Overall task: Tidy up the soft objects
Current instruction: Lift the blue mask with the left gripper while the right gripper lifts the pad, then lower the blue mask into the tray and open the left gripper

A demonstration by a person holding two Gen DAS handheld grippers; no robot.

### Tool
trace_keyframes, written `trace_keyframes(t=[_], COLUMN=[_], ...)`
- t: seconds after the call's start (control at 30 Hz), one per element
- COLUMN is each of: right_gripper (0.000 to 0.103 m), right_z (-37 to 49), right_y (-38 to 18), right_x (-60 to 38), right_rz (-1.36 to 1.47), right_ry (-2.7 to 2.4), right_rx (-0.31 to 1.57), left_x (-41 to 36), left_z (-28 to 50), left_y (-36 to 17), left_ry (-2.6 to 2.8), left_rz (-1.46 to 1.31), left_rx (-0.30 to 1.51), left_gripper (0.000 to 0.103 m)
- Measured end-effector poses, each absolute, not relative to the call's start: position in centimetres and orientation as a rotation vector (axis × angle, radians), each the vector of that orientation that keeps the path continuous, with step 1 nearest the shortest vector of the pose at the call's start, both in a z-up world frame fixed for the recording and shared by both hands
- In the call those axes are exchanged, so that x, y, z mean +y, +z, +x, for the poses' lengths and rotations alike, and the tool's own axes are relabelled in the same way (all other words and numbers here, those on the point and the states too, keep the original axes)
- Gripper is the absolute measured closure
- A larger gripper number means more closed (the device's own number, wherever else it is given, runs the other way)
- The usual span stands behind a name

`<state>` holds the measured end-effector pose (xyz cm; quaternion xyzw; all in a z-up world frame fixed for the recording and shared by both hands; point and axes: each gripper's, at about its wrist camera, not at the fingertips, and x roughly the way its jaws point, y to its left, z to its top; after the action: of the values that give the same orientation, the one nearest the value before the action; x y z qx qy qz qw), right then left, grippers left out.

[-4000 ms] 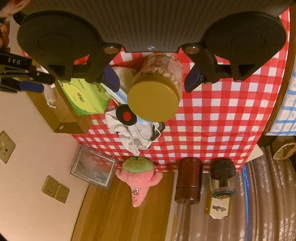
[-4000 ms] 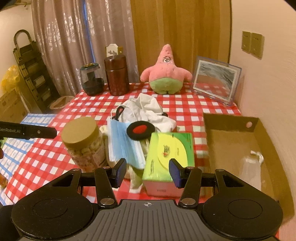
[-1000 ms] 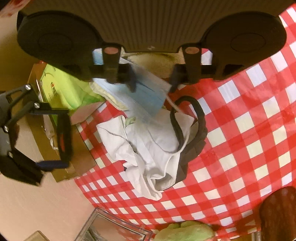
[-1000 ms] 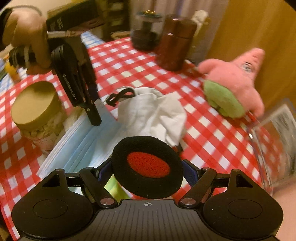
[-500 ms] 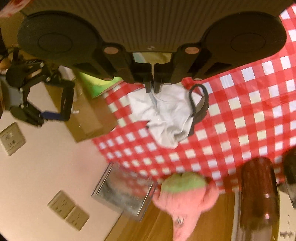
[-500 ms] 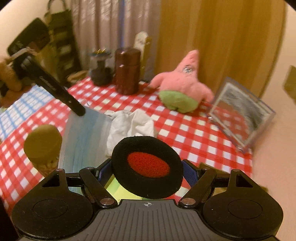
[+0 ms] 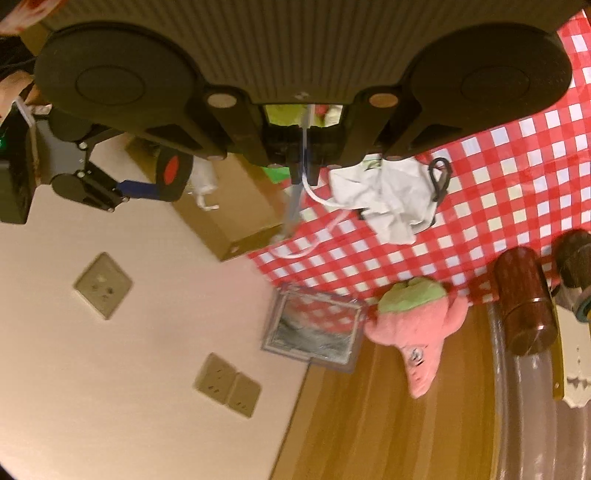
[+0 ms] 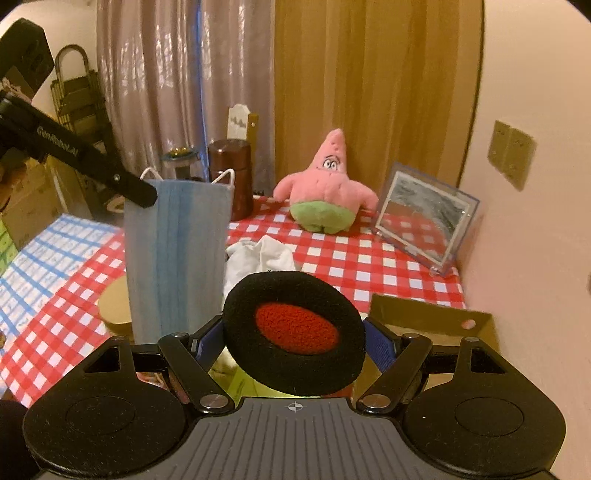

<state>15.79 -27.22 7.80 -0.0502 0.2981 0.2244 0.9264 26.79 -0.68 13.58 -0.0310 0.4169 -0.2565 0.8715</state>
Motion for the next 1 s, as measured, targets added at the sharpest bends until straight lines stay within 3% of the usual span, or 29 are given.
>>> trace_keyframes(t=[0.47,1.0], right_gripper=[0.025,0.025], right_z=[10.3,8.1], right_y=[10.1,9.3], right_x=[-32.2,-38.9], right_rz=[-0.055,-0.056], right_ry=[0.356,0.203], right_rx=[0.577,0.582], left_x=[-6.0,-16.5], left_z=[20.7,20.4], left_y=[18.2,16.8], left_ry=[-0.602,-0.769], left_rz=[-0.03,-0.074], left_rx=[0.808,0.85], left_gripper=[0.103,0.103])
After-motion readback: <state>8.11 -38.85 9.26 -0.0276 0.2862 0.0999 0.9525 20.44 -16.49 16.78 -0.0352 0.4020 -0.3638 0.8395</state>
